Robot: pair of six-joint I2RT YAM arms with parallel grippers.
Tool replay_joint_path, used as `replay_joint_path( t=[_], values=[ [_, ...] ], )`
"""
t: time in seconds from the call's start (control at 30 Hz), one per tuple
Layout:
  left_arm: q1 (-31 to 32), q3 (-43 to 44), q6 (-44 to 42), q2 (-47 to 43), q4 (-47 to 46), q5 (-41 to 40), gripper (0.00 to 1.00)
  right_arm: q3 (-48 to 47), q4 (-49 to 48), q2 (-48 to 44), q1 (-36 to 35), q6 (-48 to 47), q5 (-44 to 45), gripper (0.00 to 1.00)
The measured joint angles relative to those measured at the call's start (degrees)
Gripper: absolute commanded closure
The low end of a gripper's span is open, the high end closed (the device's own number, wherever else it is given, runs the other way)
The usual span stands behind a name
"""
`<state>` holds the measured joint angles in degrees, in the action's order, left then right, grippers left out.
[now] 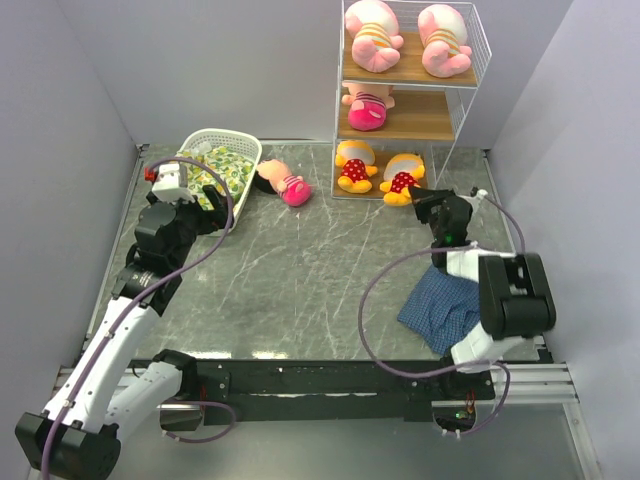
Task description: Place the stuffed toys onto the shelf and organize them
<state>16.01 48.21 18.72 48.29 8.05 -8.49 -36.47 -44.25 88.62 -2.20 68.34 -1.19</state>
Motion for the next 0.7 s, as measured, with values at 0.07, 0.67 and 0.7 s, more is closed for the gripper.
replay_joint_path(
  t=[0.07, 0.67, 0.7],
  values=[
    [0.04, 0.00, 0.00, -0.24, -0.04, 0.02, 0.04, -1.88, -3.39, 4.94, 0.26, 0.31, -0.28, 1.00],
    [1.25, 0.00, 0.02, -0.68, -0.02, 0.15, 0.04, -20.65, -5.57, 23.26, 2.10, 2.75, -2.75, 0.71],
    [1.29, 0.00, 0.02, -0.70, -0.04, 0.15, 0.04, -21.31, -4.74, 23.87, 2.47, 2.73, -2.95, 0.70]
  ],
)
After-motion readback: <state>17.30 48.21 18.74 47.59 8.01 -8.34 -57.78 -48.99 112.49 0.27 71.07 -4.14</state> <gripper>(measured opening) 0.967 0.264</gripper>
